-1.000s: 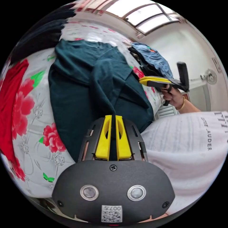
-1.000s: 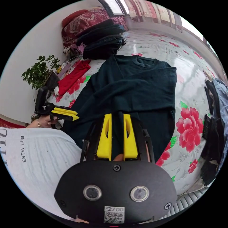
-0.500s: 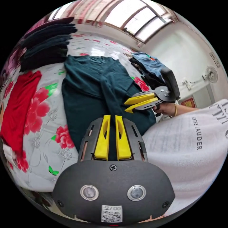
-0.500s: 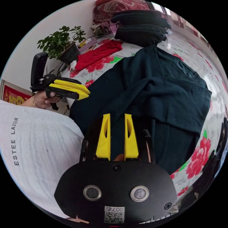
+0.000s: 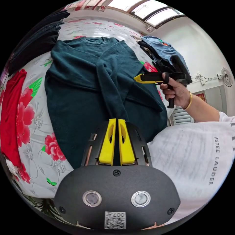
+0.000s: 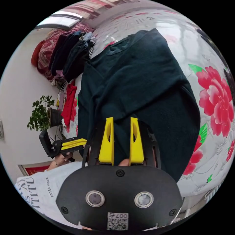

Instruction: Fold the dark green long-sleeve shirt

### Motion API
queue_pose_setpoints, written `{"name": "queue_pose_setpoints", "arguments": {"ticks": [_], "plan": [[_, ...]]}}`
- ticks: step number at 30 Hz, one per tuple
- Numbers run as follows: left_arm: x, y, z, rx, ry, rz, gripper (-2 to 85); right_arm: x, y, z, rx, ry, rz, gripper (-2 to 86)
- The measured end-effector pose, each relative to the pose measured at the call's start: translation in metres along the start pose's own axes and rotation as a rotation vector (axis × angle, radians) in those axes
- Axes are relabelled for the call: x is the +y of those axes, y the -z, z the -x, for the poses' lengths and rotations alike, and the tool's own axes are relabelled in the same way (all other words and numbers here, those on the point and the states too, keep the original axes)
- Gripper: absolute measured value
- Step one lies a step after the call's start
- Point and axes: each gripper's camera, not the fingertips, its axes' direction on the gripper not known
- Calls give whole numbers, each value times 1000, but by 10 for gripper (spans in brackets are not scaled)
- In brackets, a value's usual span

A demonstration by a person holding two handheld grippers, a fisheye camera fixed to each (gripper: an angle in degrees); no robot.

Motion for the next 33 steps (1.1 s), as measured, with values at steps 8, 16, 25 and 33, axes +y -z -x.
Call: {"name": "queue_pose_setpoints", "arguments": {"ticks": [8, 16, 25, 33], "plan": [[24, 76, 33, -51, 130, -106, -3, 7, 18, -28, -20, 10, -38, 4], [11, 85, 12, -222, 223, -119, 56, 63, 33, -5, 107, 293, 32, 28], [-40, 13, -129, -74, -234, 20, 66, 94, 12, 2, 354, 326, 78, 35], [-88, -61, -251, -350, -668, 115, 61, 103, 17, 19, 399, 376, 120, 2]]}}
